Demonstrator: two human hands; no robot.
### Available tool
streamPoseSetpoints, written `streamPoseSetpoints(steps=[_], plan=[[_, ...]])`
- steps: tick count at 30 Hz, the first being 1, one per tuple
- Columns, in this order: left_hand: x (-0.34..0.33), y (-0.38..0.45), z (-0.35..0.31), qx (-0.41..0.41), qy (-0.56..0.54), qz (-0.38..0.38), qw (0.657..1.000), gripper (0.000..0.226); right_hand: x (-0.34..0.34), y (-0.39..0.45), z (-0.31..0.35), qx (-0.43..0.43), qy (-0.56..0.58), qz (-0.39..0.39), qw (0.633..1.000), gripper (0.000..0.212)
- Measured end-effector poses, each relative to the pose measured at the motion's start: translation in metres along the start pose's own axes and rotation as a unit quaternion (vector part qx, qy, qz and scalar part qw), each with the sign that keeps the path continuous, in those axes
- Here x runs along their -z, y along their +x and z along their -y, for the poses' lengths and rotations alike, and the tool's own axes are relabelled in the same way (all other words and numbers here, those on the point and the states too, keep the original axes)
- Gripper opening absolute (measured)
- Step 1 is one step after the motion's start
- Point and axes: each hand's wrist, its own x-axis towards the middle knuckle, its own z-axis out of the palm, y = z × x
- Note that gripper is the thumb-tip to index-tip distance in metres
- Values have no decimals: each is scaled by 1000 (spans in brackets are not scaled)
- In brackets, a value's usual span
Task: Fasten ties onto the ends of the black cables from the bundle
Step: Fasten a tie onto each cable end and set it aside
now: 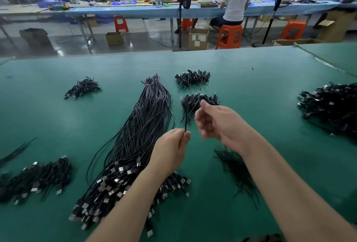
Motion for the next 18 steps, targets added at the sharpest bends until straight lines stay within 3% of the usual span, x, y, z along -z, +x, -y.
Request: streamPoseSetpoints(steps=[4,9,12,15,18], plan=[[0,-9,-14,88,-171,3,981,45,1,3,-20,7,-182,-43,982,25],[-7,-20,-18,134,-228,128,956,47,-5,3,-43,10,-199,8,980,22],[-4,-19,-14,166,-175,180,954,44,-7,6,-51,40,-178,-21,983,24],[8,-9,-8,206,-204,101,952,33,-7,7,-53,44,-157,-54,985,24],[14,2,-11,282,-392,29,875,38,-10,5,-57,34,-185,-36,982,23]])
